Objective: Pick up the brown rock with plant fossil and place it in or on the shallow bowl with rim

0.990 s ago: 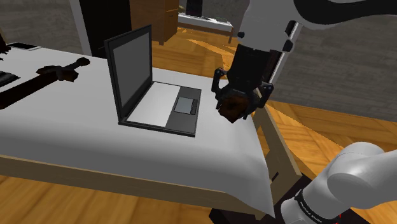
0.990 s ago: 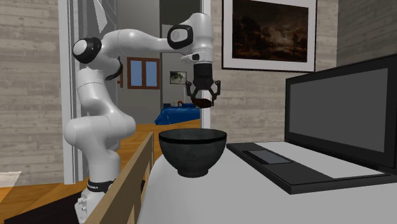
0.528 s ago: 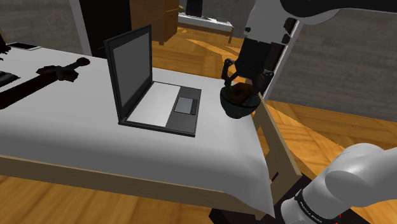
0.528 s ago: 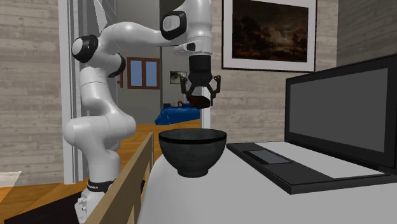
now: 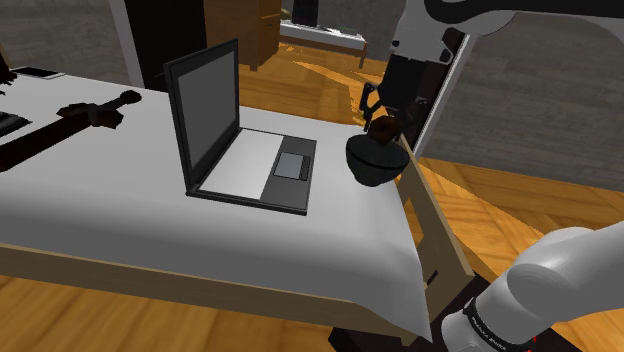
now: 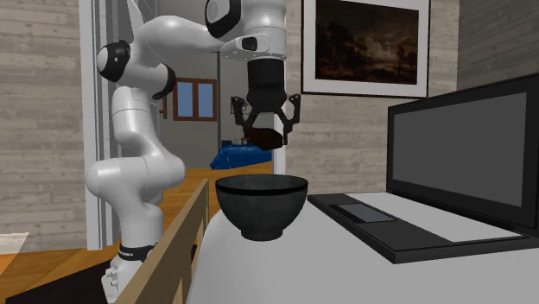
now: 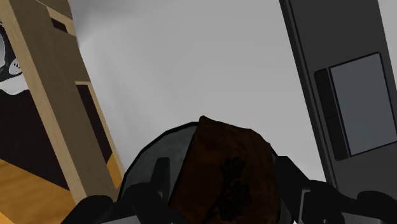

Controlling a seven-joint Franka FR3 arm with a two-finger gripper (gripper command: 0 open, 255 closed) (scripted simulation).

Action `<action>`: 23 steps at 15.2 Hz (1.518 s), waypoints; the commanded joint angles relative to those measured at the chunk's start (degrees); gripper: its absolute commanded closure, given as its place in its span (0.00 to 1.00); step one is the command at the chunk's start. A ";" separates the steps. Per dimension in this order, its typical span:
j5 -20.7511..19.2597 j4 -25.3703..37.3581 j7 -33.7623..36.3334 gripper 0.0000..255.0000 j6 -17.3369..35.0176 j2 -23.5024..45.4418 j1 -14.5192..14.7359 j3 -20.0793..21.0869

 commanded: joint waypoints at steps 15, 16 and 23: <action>-1.62 -6.48 -5.48 1.00 8.86 3.19 -1.75 -2.55; -1.59 -7.05 -5.55 1.00 9.47 3.23 -1.74 -2.51; -1.59 -7.05 -5.55 1.00 9.47 3.23 -1.74 -2.51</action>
